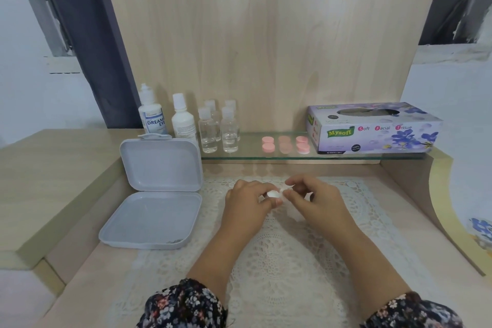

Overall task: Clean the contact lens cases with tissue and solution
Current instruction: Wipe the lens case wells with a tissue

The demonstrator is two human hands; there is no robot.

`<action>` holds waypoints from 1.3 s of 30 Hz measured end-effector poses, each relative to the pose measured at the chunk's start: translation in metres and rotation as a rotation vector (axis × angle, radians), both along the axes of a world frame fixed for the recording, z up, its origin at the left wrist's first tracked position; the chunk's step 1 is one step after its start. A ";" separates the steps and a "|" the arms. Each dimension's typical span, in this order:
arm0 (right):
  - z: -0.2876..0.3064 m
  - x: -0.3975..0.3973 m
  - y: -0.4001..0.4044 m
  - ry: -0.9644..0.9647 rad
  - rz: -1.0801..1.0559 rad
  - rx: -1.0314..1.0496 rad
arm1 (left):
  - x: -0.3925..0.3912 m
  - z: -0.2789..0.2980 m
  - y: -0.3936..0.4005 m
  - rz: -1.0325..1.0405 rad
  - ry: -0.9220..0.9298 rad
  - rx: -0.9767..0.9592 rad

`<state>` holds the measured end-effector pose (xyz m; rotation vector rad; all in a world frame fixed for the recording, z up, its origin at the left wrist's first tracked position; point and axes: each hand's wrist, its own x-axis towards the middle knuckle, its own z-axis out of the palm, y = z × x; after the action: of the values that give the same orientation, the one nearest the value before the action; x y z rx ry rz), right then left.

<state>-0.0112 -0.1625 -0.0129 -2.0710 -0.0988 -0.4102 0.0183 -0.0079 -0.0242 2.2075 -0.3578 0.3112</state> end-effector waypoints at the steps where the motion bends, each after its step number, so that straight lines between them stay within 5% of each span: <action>1: -0.001 0.001 0.002 0.015 0.004 -0.034 | 0.000 -0.001 0.000 0.002 0.001 -0.005; 6: 0.000 0.003 0.004 0.092 0.035 -0.069 | 0.000 -0.002 -0.001 -0.008 -0.009 0.016; 10: 0.003 0.001 0.000 0.054 0.094 0.019 | 0.000 0.002 0.002 -0.101 0.135 -0.171; 15: 0.005 0.002 -0.004 0.011 0.139 0.302 | -0.001 0.009 0.007 -0.214 0.202 -0.364; 23: 0.009 0.005 -0.009 0.054 0.088 0.742 | 0.004 0.002 0.007 -0.167 0.144 -0.286; 28: 0.008 0.005 -0.006 0.105 0.063 0.653 | 0.006 -0.001 0.007 -0.153 0.085 -0.249; 34: -0.001 0.006 -0.008 0.107 -0.025 0.045 | 0.004 -0.002 0.006 -0.091 -0.033 -0.053; 39: 0.002 0.001 -0.009 0.064 0.057 -0.103 | 0.000 -0.004 0.003 -0.160 -0.080 0.037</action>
<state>-0.0100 -0.1710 -0.0109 -2.1752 -0.1430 -0.3095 0.0184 -0.0047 -0.0279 2.1909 -0.5843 0.3082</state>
